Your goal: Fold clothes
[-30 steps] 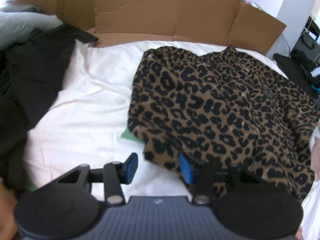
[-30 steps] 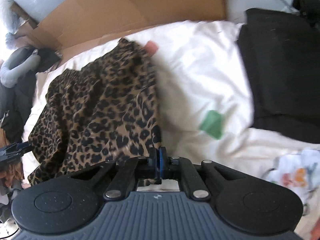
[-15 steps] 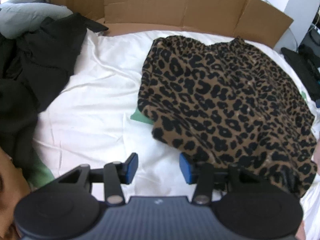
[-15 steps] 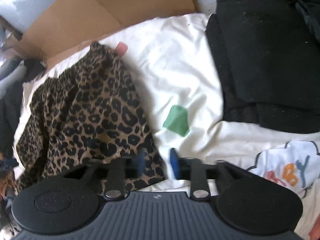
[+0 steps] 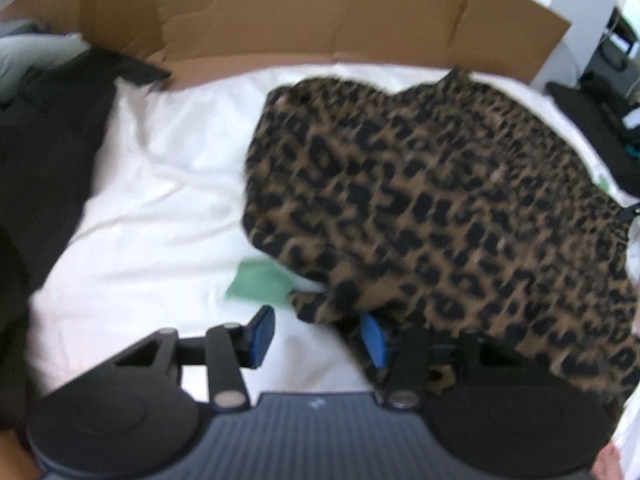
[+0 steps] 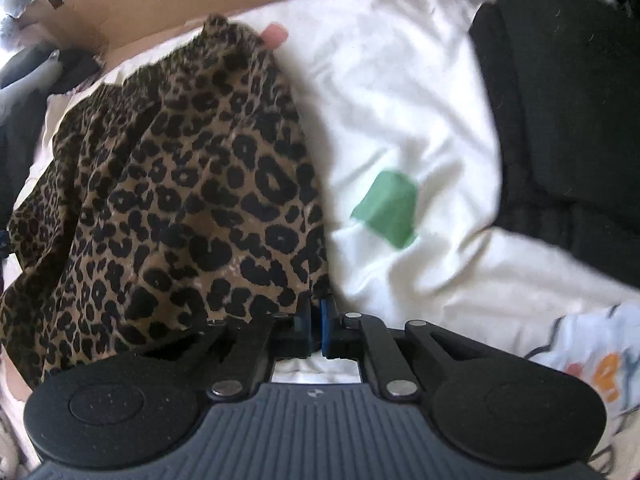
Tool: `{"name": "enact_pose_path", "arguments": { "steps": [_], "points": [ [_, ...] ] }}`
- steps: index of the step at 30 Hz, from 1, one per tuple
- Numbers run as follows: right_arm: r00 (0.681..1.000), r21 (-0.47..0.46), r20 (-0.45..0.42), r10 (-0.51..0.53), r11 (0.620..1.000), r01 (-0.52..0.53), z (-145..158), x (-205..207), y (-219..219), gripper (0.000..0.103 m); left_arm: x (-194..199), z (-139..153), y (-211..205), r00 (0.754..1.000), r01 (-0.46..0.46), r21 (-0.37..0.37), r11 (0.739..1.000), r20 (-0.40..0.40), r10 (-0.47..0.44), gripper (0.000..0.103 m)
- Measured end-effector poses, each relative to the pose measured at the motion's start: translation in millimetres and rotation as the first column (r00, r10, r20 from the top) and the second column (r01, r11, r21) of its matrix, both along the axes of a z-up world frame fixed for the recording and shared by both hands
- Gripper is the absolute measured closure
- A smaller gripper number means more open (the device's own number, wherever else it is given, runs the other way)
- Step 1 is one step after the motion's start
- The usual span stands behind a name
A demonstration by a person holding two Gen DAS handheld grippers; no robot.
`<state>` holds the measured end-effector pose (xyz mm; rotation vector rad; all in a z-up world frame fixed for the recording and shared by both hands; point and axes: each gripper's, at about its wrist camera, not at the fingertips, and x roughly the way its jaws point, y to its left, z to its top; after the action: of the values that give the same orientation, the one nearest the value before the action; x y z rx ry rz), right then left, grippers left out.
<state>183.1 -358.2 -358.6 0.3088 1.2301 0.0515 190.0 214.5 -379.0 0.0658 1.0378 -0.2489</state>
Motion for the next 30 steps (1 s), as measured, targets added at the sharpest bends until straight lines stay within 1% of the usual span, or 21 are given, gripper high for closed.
{"name": "enact_pose_path", "arguments": {
  "steps": [2,3,7,11,15,17,19,21,22,23,24,27,30],
  "points": [
    [0.999,-0.041,0.014,-0.030,0.999,0.031,8.3,-0.2,-8.4,0.101,5.2,3.6,-5.3,1.000,0.017,-0.019,1.000,0.021,-0.016,0.044],
    [0.999,-0.057,0.019,-0.041,0.997,0.042,11.1,-0.3,-12.0,0.101,8.1,4.6,-8.2,0.999,0.025,-0.025,0.999,0.029,-0.024,0.043],
    [0.997,-0.118,0.032,-0.066,0.991,0.069,18.6,0.6,-19.6,0.101,23.9,-2.9,-23.9,0.998,0.060,0.001,0.998,0.032,-0.060,0.043],
    [0.998,-0.149,0.023,-0.065,0.986,0.067,21.4,2.9,-20.2,0.100,35.5,-18.8,-30.4,0.996,0.084,0.054,0.995,0.004,-0.084,0.042],
    [0.996,-0.150,0.029,-0.082,0.985,0.086,28.1,2.8,-22.4,0.095,39.0,-28.1,-21.0,0.998,0.066,0.032,0.997,-0.006,-0.066,0.031],
    [0.995,-0.139,0.041,-0.094,0.985,0.099,32.0,-0.4,-26.5,0.092,38.8,-32.0,-14.9,0.998,0.054,0.021,0.998,-0.011,-0.054,0.028],
    [0.994,-0.126,0.044,-0.103,0.986,0.108,34.6,-4.8,-30.2,0.092,36.1,-33.4,-7.8,0.999,0.033,-0.016,0.999,-0.021,-0.033,0.035],
    [0.993,-0.117,0.044,-0.111,0.986,0.115,35.7,-9.1,-31.0,0.092,32.6,-30.4,-4.7,0.999,0.020,-0.044,0.999,-0.031,-0.022,0.057],
    [0.993,-0.113,0.044,-0.113,0.987,0.118,36.3,-11.2,-31.0,0.092,29.9,-26.9,-5.6,0.999,0.014,-0.041,0.999,-0.034,-0.016,0.061],
    [0.993,-0.108,0.044,-0.114,0.987,0.118,36.9,-13.1,-30.4,0.092,26.7,-23.0,-7.0,0.999,0.010,-0.033,0.999,-0.035,-0.011,0.073],
    [0.993,-0.103,0.042,-0.112,0.988,0.115,37.5,-14.8,-29.2,0.092,22.4,-18.6,-8.9,0.999,0.008,-0.024,1.000,-0.035,-0.009,0.081],
    [0.993,-0.086,0.042,-0.107,0.990,0.111,39.4,-19.2,-24.5,0.091,7.6,-4.4,-12.3,0.999,-0.015,-0.003,1.000,-0.033,0.015,0.083],
    [0.993,-0.076,0.045,-0.111,0.991,0.115,41.3,-22.5,-20.3,0.080,-9.1,12.6,-8.5,0.997,-0.068,0.003,0.998,-0.023,0.068,0.084]
  ]
}}
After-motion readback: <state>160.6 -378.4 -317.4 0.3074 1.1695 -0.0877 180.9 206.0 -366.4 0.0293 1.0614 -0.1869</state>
